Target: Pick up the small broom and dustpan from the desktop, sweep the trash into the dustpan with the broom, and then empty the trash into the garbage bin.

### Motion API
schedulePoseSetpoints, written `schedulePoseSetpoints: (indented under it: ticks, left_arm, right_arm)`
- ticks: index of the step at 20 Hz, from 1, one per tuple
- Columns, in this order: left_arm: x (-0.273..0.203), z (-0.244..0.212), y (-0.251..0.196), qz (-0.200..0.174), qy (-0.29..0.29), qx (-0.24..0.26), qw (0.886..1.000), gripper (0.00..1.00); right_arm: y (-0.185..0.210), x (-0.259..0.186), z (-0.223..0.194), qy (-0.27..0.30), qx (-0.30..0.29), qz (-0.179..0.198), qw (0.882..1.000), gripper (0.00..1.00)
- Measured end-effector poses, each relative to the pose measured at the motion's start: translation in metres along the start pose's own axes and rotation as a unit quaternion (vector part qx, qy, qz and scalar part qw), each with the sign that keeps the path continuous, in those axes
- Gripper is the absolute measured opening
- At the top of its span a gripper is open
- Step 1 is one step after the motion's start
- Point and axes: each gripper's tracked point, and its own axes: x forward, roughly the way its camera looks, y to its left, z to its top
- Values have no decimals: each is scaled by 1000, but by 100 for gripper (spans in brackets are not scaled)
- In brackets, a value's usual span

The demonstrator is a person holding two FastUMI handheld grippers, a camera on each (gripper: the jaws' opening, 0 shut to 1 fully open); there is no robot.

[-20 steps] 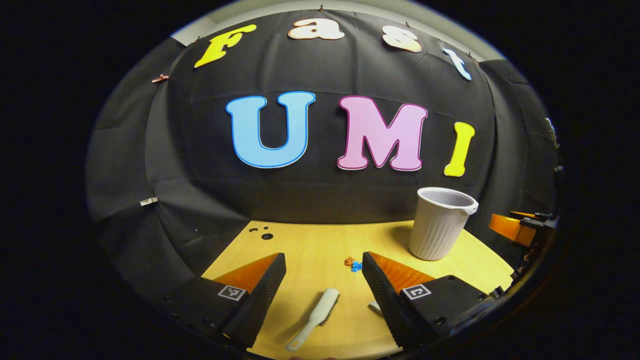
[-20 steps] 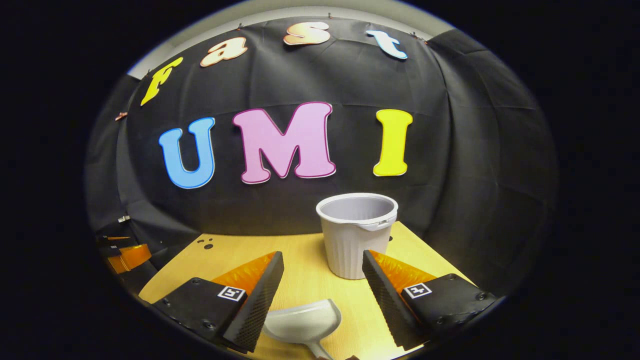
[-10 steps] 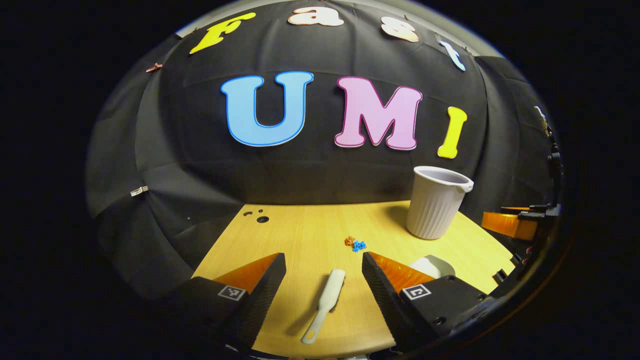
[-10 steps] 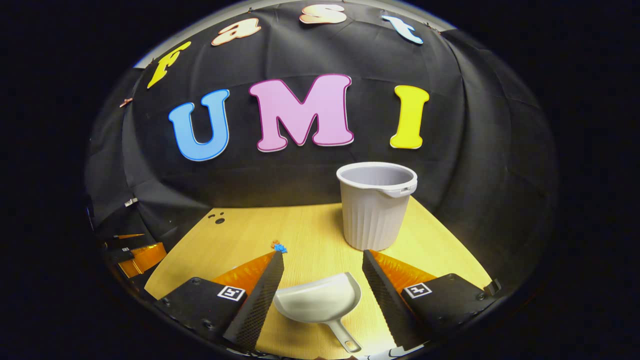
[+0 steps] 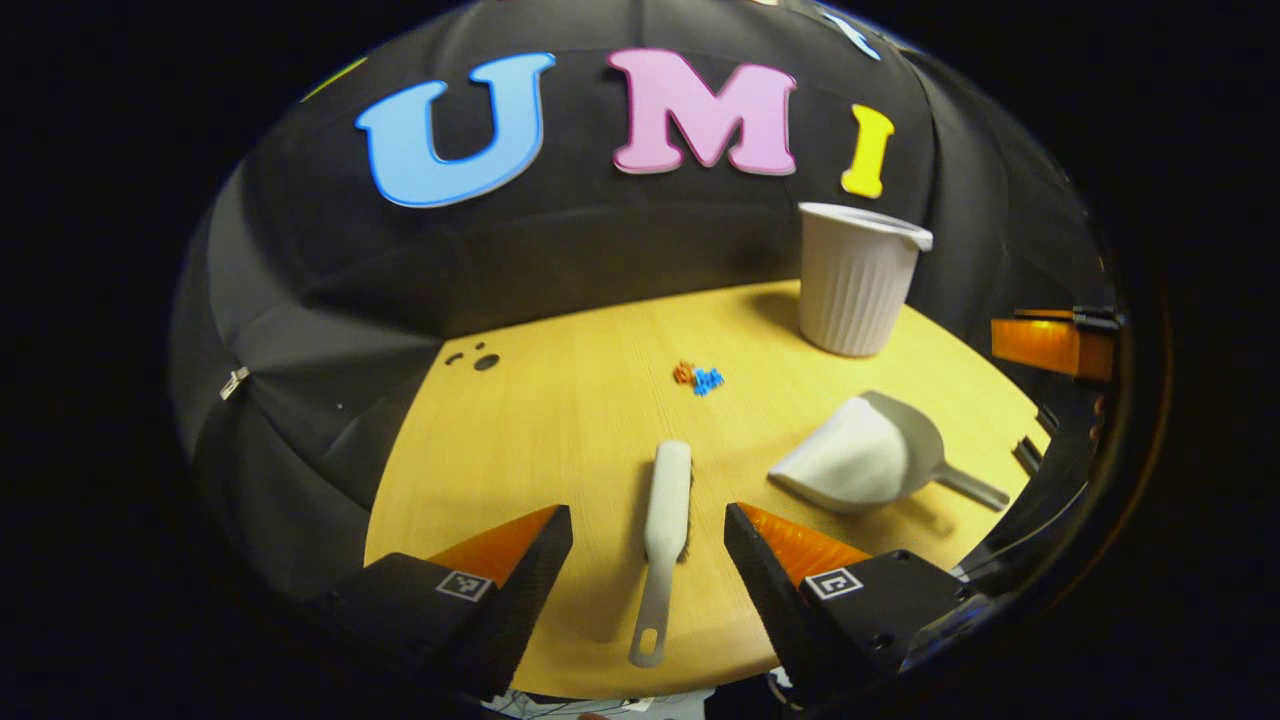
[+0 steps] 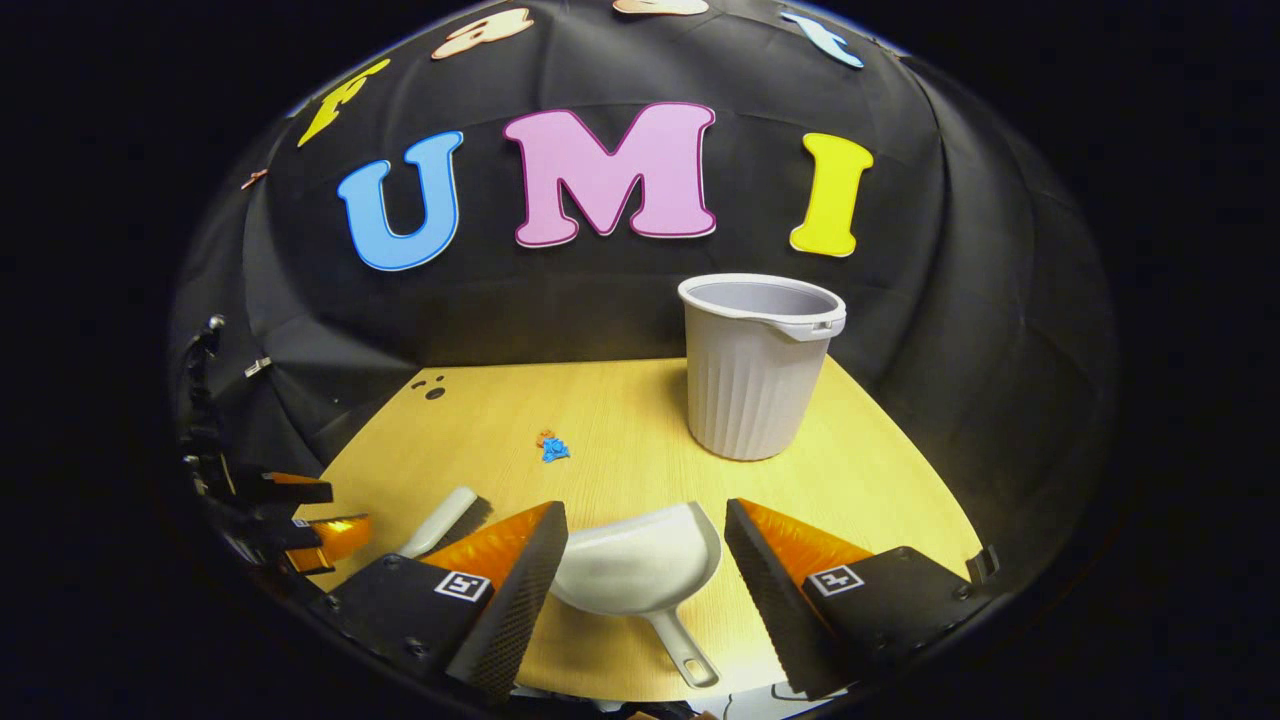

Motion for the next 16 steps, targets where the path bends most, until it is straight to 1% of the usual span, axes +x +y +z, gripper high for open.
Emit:
schedulePoseSetpoints:
  ticks: [1,2,3,7,9,10,14,16]
  left_arm:
    - [10,-10,-1,-8,23,1,1000,98]
    - [20,-21,0,-11,45,2,999,100]
    - [28,-29,3,-12,67,3,998,98]
    - [54,-62,0,-34,142,-3,989,98]
    - [64,-72,-1,-36,172,-1,984,97]
    - [69,-80,1,-30,187,0,982,97]
    - [82,-91,2,-26,215,-10,976,95]
    - [86,-93,1,-30,222,-8,975,89]
  right_arm:
    - [-1,1,-2,4,-2,0,1000,99]
    - [-2,2,-5,8,-3,0,1000,99]
    - [-1,2,-7,11,-4,1,1000,99]
    - [-7,5,-19,29,-10,-1,1000,99]
    - [-6,7,-26,39,-4,4,999,99]
    - [-6,10,-33,48,-1,6,999,99]
    - [-5,18,-51,85,7,20,996,99]
    - [-5,22,-65,109,5,29,994,99]
